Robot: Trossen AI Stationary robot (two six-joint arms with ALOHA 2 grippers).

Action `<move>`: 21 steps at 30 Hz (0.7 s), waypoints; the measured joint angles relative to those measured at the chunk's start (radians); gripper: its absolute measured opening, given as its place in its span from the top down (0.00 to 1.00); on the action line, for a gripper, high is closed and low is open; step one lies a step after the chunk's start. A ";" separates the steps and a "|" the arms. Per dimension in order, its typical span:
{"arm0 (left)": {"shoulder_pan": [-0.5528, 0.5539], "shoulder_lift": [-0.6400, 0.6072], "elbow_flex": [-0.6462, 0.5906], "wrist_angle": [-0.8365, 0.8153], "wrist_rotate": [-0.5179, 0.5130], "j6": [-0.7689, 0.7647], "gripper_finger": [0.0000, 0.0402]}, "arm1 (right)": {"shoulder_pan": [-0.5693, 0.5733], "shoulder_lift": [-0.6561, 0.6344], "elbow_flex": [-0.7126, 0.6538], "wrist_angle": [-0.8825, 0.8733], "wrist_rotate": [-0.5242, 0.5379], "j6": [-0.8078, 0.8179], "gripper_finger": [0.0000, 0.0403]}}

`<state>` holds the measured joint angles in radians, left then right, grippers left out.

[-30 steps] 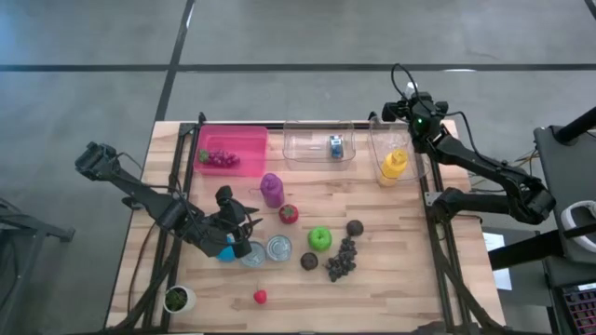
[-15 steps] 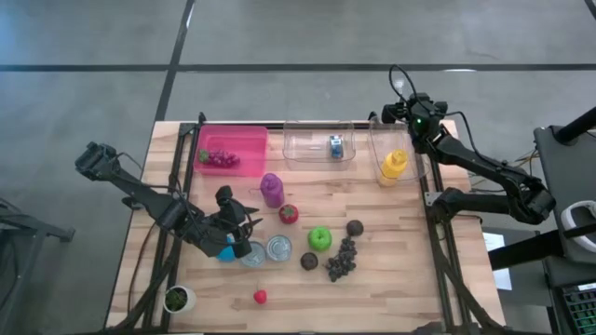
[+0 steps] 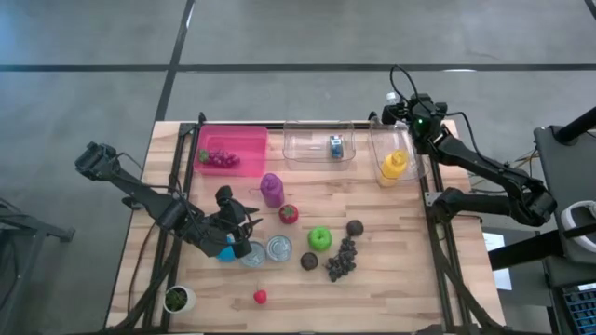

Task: Pick & Place Food Item
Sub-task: Adjust the transparent water bottle in the right transparent bin

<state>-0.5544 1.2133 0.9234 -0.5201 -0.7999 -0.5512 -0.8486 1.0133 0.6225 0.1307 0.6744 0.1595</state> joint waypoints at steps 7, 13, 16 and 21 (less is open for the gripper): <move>0.000 0.000 0.000 0.000 0.000 0.000 0.68 | 0.000 -0.023 0.098 -0.285 -0.085 0.056 0.46; 0.000 0.000 0.000 0.000 0.000 0.000 0.67 | 0.000 -0.024 0.174 -0.426 -0.162 0.117 0.45; 0.000 0.000 0.000 0.000 0.000 0.000 0.68 | 0.000 -0.027 0.221 -0.507 -0.163 0.139 0.45; 0.000 0.000 0.000 0.000 0.000 0.000 0.68 | 0.000 -0.027 0.285 -0.660 -0.227 0.174 0.45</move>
<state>-0.5542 1.2132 0.9234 -0.5201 -0.8001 -0.5510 -0.8486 0.9863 0.9078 -0.5289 0.4475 0.3334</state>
